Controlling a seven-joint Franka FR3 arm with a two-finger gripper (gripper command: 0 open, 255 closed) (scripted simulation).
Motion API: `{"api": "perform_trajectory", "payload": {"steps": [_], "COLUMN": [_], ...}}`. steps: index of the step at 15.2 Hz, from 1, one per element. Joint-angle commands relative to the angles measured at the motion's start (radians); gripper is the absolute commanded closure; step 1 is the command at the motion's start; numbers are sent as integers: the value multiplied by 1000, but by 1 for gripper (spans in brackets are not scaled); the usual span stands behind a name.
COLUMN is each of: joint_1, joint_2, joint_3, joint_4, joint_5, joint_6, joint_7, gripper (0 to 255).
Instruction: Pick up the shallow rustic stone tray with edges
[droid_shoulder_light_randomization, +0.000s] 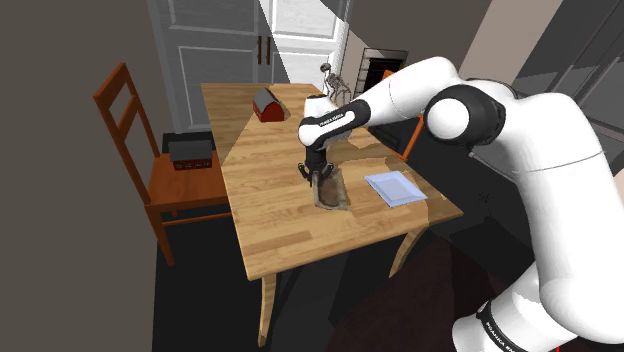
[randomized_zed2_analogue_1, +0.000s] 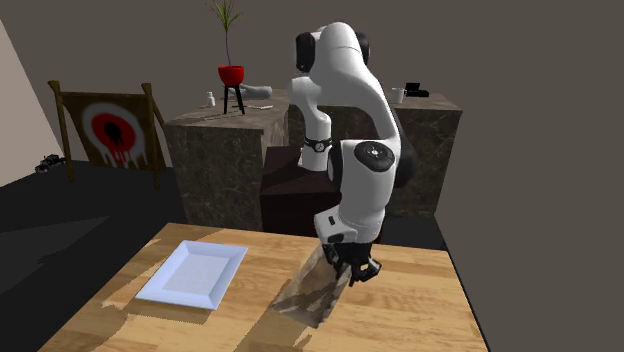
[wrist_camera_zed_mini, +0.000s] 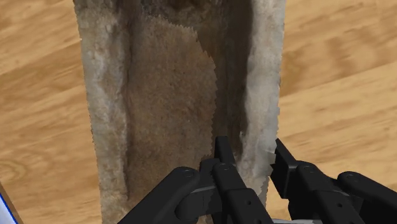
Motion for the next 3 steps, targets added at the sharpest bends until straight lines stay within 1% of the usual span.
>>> {"api": "perform_trajectory", "payload": {"steps": [1, 3], "joint_1": [0, 0], "joint_2": [-22, -23], "joint_3": [0, 0], "joint_4": [-9, -9], "joint_5": [0, 0], "joint_6": [-13, -14], "joint_7": [-1, -1], "gripper": [255, 255]}}
